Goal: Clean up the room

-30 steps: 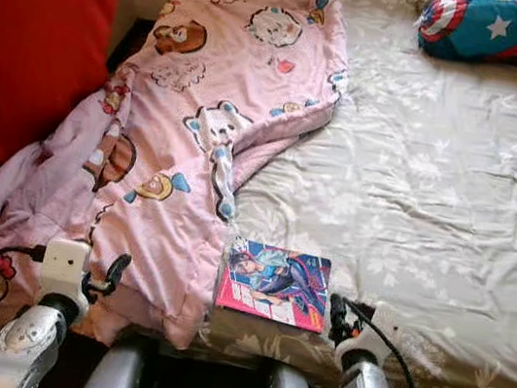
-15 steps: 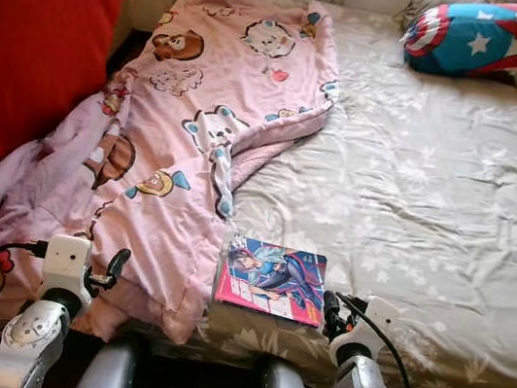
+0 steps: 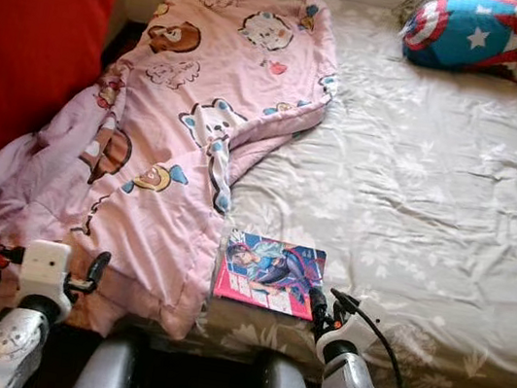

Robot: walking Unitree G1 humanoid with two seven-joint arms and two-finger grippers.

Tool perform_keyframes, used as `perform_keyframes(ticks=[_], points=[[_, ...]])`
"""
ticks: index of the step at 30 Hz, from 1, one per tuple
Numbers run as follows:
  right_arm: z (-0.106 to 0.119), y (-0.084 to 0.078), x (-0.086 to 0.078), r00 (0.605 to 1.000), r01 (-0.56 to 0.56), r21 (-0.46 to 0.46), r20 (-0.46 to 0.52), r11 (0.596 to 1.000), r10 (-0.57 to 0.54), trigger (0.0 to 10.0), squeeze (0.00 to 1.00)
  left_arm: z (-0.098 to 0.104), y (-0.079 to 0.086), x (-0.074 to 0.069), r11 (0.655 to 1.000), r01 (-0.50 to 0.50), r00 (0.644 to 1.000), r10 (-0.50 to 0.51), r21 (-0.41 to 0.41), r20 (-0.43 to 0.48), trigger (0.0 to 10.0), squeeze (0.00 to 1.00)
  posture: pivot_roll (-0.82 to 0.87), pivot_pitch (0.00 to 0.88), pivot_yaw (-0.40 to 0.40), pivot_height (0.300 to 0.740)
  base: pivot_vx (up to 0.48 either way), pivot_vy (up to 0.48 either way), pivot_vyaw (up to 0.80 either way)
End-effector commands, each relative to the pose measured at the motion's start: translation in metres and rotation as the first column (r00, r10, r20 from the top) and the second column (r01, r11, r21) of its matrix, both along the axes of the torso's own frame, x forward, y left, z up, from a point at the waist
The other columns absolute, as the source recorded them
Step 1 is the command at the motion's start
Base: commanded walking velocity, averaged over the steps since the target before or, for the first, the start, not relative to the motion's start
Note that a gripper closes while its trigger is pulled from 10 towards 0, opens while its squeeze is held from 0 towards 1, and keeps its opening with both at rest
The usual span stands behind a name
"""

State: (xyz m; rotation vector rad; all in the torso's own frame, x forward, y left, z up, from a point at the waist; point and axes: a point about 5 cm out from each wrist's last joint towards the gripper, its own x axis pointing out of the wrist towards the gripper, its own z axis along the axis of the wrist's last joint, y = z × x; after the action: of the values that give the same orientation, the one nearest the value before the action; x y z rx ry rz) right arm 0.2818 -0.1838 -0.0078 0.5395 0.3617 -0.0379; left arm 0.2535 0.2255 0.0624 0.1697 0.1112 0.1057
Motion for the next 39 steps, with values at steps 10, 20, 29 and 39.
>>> perform_keyframes(ticks=[10, 20, 29, 39], points=[[0.001, -0.001, 0.001, 0.999, 0.041, 0.005, -0.002, 0.999, -0.041, 10.0, 0.00, 0.004, -0.001, -0.010, 0.999, 0.036, 0.999, -0.035, 0.035, -0.030, 10.0, 0.00, 0.18, 0.324, -0.011, 0.583, 0.000, 0.000, 0.00], [0.005, -0.006, 0.005, 0.998, 0.062, 0.034, 0.017, 0.998, -0.062, 10.0, 0.00, 0.006, 0.004, -0.022, 0.998, 0.032, 0.998, -0.029, 0.055, -0.050, 10.0, 0.00, 0.20, 0.338, 0.007, 0.583, 0.000, 0.000, 0.00], [0.001, 0.005, 0.002, 0.999, 0.026, 0.212, 0.038, 0.977, -0.035, 10.0, 0.00, 0.011, 0.007, -0.025, 0.997, 0.033, 0.998, -0.029, 0.073, -0.053, 10.0, 0.00, 0.22, 0.341, 0.018, 0.583, 0.000, 0.000, 0.00], [-0.003, 0.004, -0.001, 0.995, 0.093, 0.335, 0.014, 0.938, -0.103, 10.0, 0.00, 0.013, 0.010, -0.029, 0.994, 0.048, 0.997, -0.042, 0.100, -0.067, 10.0, 0.00, 0.23, 0.336, 0.034, 0.583, 0.000, 0.000, 0.00]])
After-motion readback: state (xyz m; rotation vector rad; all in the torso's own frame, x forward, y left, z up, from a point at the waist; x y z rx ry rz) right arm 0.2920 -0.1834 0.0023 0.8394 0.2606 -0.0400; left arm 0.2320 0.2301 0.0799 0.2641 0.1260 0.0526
